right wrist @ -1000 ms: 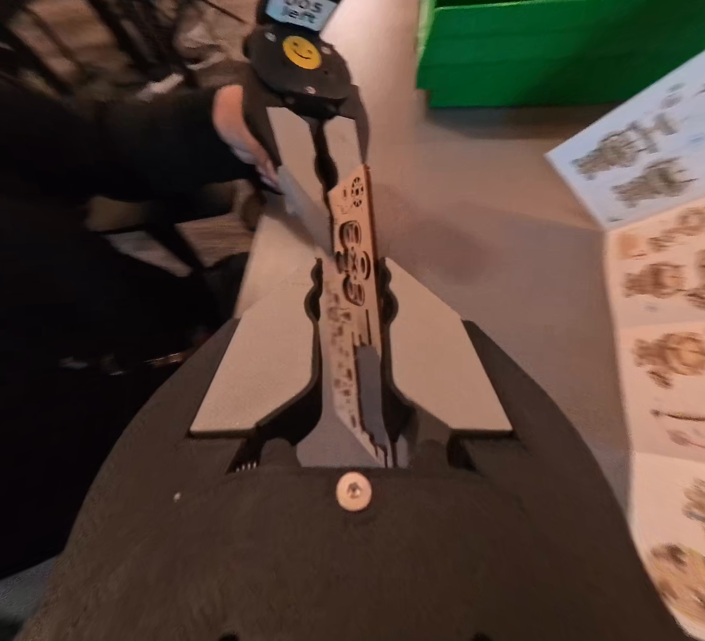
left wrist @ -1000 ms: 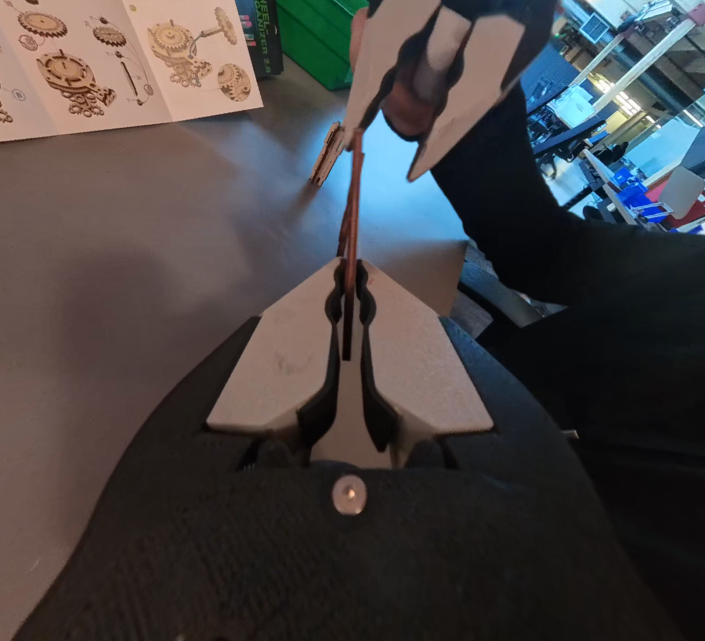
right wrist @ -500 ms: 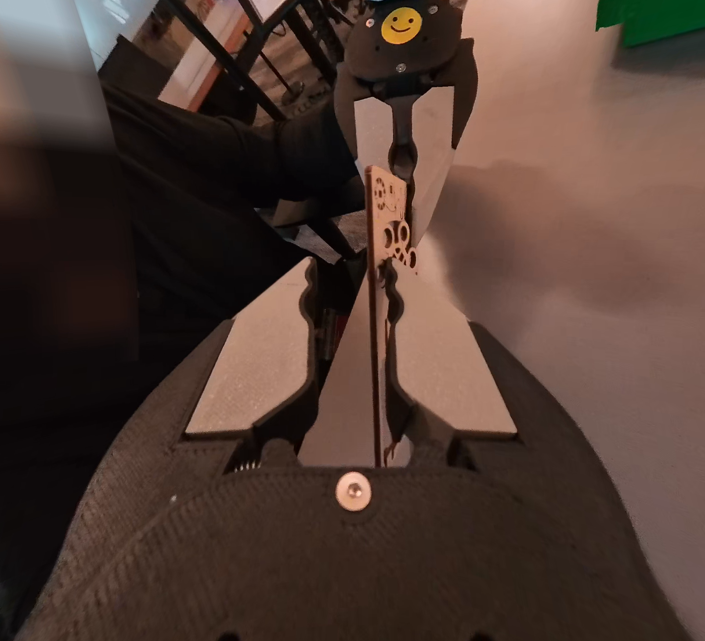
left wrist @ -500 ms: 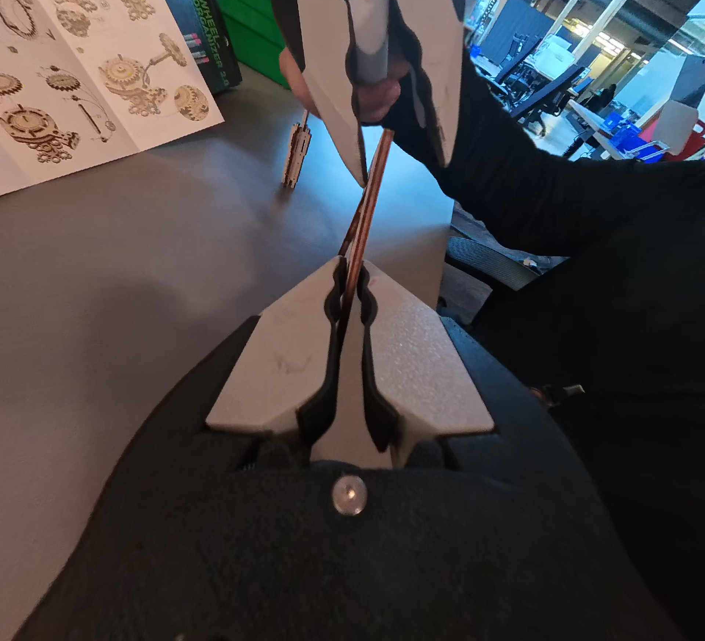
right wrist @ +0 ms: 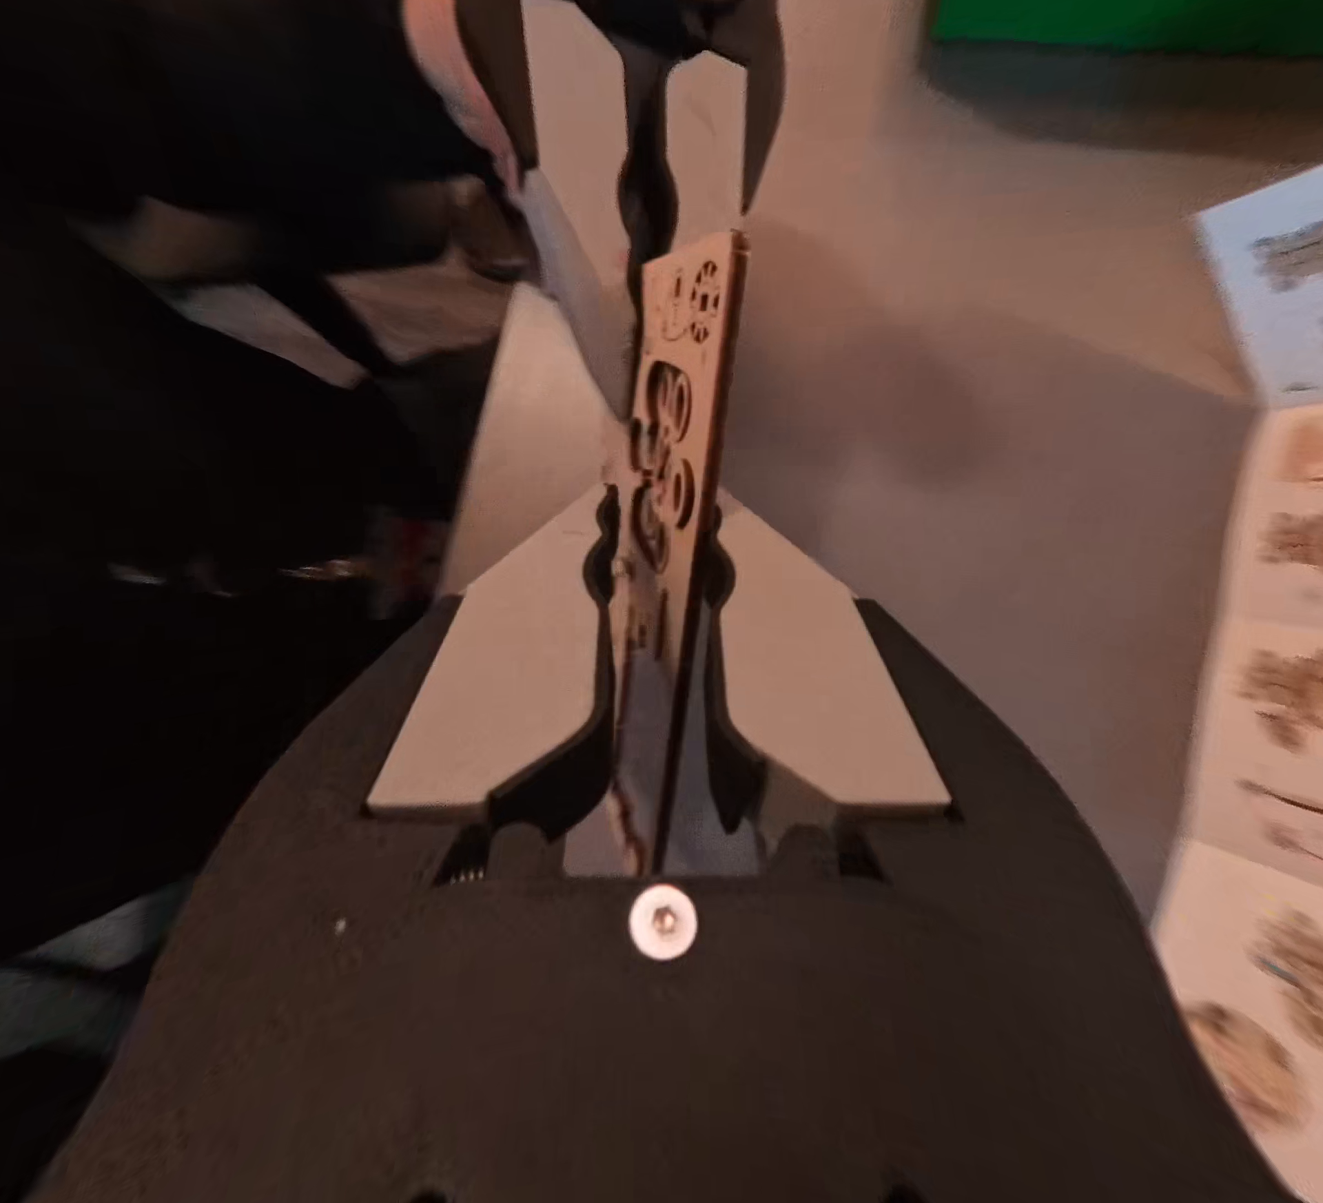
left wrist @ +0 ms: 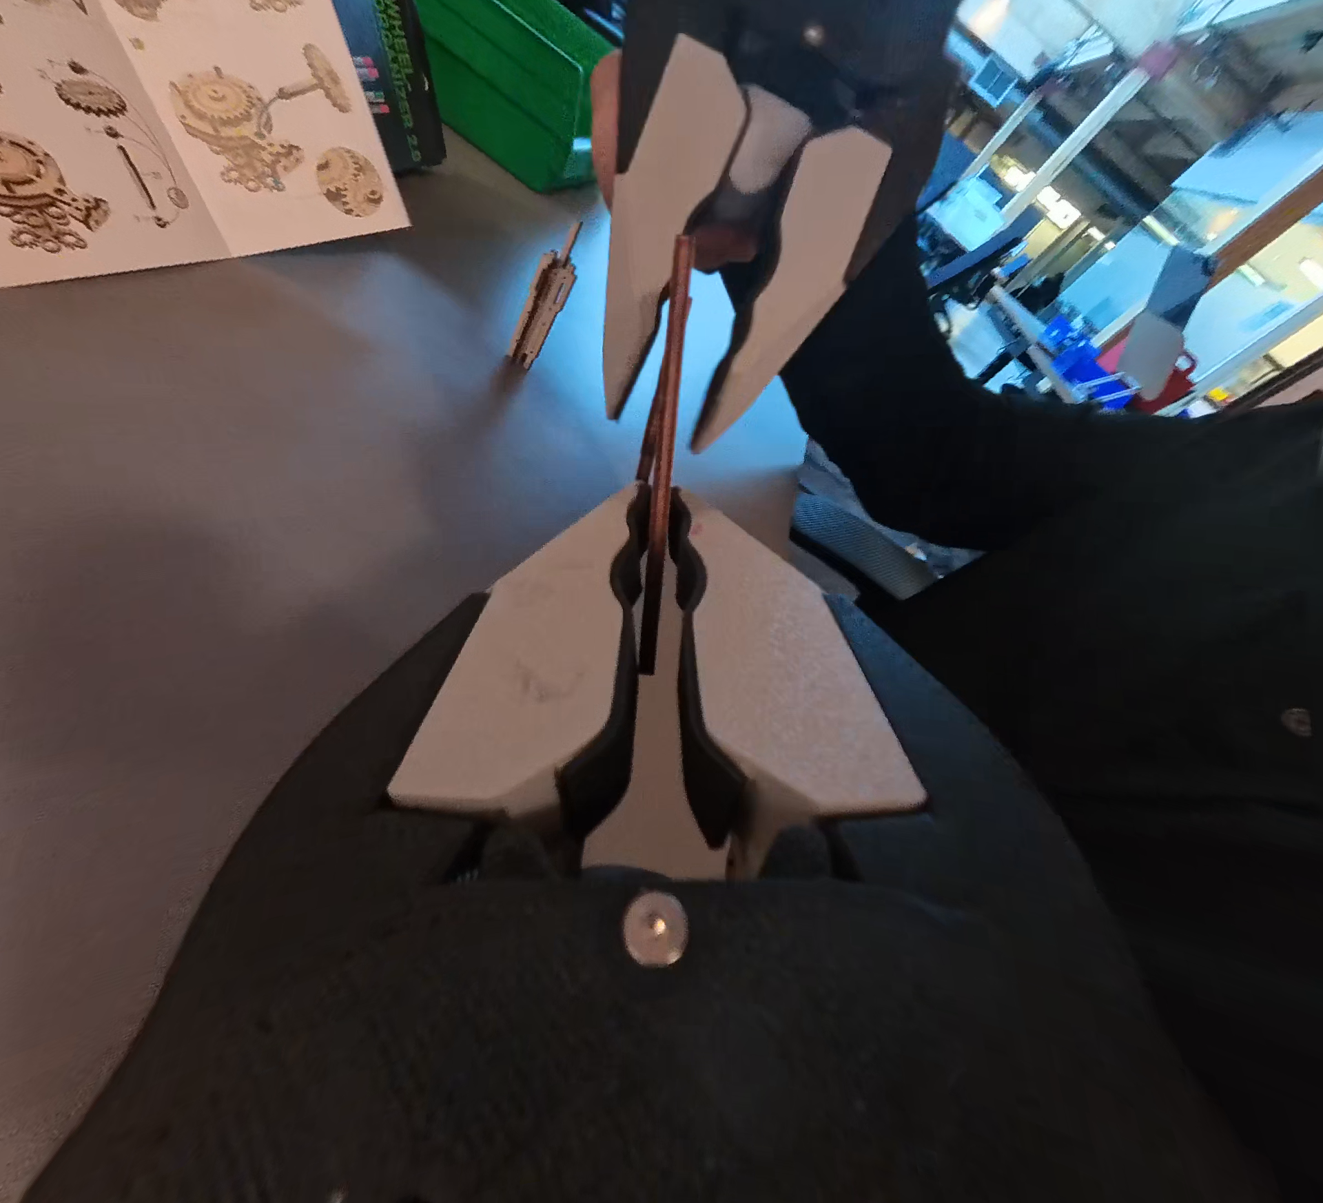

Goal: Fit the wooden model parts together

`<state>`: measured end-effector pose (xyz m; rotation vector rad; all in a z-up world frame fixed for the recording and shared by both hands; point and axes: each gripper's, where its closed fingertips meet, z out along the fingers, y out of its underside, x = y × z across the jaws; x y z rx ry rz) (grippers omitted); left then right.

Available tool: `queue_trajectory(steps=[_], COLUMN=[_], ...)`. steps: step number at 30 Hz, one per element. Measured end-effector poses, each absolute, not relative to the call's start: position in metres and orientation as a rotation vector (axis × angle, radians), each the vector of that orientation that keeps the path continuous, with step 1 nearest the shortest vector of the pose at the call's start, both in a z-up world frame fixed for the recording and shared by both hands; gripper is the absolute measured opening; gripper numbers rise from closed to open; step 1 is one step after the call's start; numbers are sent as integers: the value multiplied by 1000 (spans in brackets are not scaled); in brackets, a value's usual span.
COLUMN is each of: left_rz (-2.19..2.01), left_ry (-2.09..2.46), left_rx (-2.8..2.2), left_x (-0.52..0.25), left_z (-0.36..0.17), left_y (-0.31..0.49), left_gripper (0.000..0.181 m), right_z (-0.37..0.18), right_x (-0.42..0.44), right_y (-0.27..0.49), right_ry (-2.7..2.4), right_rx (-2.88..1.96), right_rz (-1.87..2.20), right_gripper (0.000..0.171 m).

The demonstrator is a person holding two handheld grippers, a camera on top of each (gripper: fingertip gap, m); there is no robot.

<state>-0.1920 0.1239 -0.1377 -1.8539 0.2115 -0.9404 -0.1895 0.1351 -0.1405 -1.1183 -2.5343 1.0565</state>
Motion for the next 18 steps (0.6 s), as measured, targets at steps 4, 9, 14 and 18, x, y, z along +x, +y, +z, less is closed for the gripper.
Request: queue_trajectory(steps=[4,9,14,18], left_rz=[-977,-969,-953,-951], left_ry=[177,160,145,130], left_rx=[-1842,-1858,-1887,-1903], left_x=[-193,-192,-190,-189], left_z=[-137,-141,-147,-150], left_y=[124,126,128,130], left_gripper=[1,2,1,1], right_z=[-138,-125,-132,-135], right_x=[-196,-203,-205,-207], right_y=[140,144,148,153], right_ry=[-2442,-2312,-2273,-2219], right_rx=[-1065,-1075,-1091,-1097], right_rz=[901,979,892,780], right_gripper=[19,17,16,17])
